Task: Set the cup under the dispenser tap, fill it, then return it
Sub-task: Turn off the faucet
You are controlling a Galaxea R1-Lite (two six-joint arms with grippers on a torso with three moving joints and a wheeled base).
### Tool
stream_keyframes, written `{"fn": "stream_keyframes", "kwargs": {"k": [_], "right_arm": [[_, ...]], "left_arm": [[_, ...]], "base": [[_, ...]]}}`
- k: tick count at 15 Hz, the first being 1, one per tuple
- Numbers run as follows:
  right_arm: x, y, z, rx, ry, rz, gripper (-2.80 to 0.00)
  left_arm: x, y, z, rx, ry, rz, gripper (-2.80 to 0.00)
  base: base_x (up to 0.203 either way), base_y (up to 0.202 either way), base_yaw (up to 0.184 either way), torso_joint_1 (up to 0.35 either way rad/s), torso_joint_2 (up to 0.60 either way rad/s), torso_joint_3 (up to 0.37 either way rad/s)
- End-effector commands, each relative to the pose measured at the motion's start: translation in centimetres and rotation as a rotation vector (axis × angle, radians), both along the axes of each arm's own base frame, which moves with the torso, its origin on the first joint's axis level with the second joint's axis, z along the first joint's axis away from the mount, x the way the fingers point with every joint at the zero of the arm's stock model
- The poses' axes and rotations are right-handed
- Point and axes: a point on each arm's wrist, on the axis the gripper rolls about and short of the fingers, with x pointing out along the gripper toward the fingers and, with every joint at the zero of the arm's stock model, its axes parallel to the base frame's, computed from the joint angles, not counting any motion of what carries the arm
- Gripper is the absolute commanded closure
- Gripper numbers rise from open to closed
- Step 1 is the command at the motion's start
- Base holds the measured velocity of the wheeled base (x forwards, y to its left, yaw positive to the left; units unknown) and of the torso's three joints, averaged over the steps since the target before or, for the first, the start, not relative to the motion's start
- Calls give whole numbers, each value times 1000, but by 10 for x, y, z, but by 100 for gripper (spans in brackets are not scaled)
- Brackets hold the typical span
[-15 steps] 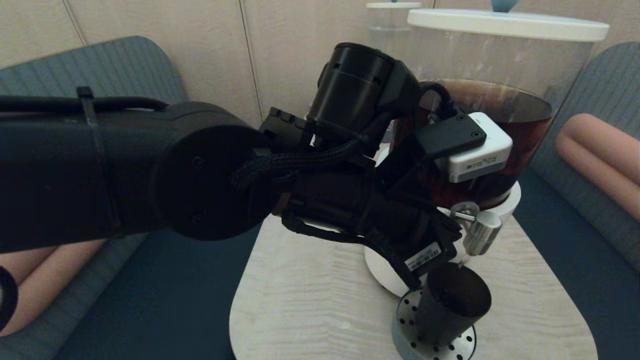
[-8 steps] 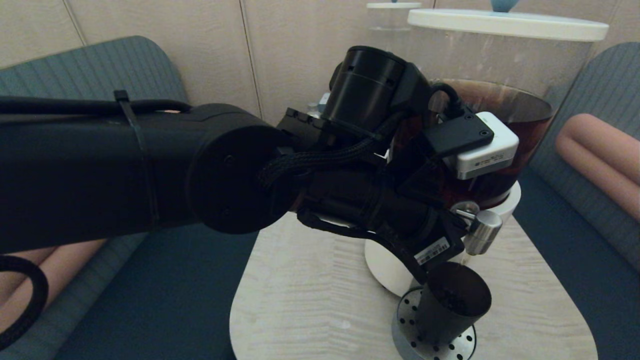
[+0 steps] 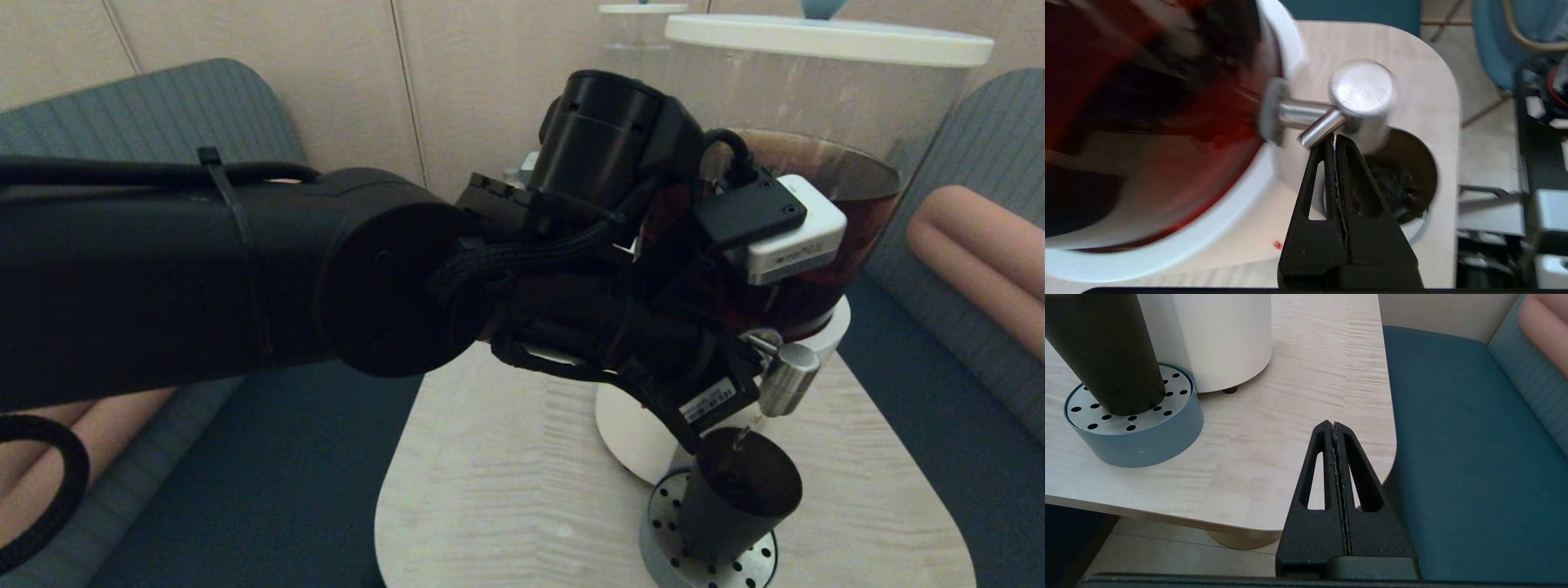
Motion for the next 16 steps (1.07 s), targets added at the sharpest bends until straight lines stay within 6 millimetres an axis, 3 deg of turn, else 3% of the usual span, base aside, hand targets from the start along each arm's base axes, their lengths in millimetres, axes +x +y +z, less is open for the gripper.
{"fn": "stream_keyframes", "kwargs": {"k": [1,16], "right_arm": [[0,0,-2,-1,4,0,0],[0,0,-2,-1,4,0,0]], "left_arm": [[-1,1,5,-18,-15,-2,0],[1,-3,11,-85,-77,7,0]], "base": [[0,0,0,0,0,0],[0,0,0,0,0,0]]}}
